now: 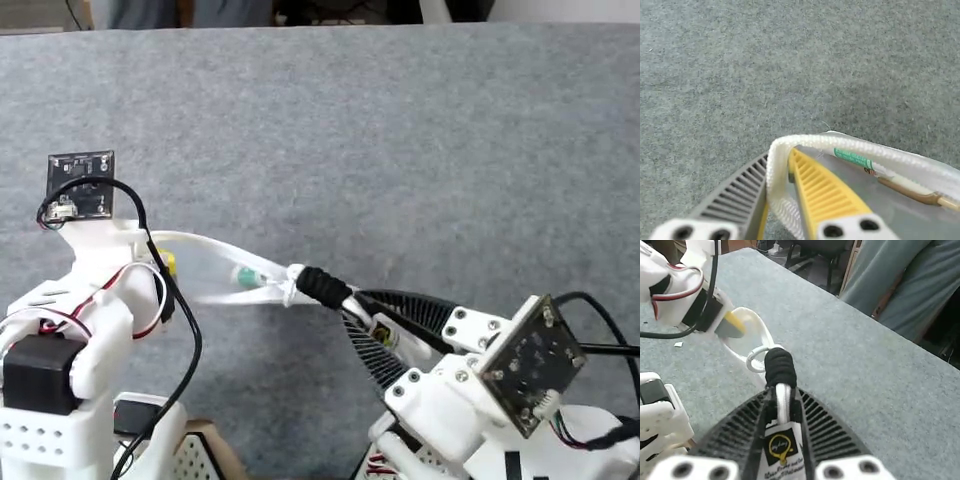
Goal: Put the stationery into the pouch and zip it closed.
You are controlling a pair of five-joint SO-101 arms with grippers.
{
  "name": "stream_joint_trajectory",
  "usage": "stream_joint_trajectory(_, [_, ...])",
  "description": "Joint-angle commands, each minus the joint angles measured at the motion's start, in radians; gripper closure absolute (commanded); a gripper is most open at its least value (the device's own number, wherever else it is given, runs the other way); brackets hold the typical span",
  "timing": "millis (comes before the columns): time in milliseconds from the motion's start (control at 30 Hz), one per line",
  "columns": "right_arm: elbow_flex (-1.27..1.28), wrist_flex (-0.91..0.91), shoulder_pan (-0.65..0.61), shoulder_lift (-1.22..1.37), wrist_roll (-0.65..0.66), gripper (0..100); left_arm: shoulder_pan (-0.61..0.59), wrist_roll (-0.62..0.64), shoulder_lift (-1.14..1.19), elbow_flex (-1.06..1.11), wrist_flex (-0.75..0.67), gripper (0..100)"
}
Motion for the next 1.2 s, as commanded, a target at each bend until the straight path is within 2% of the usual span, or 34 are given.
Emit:
stream_joint_trajectory(0, [-0.039, -0.002, -0.008, 0.002, -0.014, 98.6, -0.010, -0.008, 0.003, -0.016, -0.014, 97])
stream_joint_trajectory(233, [-0.016, -0.003, -0.009, 0.002, -0.014, 98.5, -0.010, -0.008, 0.003, -0.016, -0.014, 97])
stream_joint_trajectory(400, [0.171, -0.005, -0.014, 0.002, -0.011, 98.3, -0.010, -0.008, 0.003, -0.016, -0.014, 97])
stream_joint_trajectory(600, [0.372, -0.129, -0.014, 0.002, -0.012, 98.3, -0.010, -0.008, 0.003, -0.016, -0.014, 97])
stream_joint_trajectory(800, [0.424, -0.209, -0.014, 0.002, -0.008, 97.9, -0.010, -0.009, 0.005, -0.016, -0.014, 97])
stream_joint_trajectory(1000, [0.426, -0.187, -0.014, 0.002, -0.012, 80.4, -0.010, -0.009, 0.005, -0.016, -0.014, 97])
stream_joint_trajectory(1167, [0.423, -0.186, -0.014, 0.002, -0.011, 81.8, -0.010, -0.009, 0.005, -0.016, -0.014, 97])
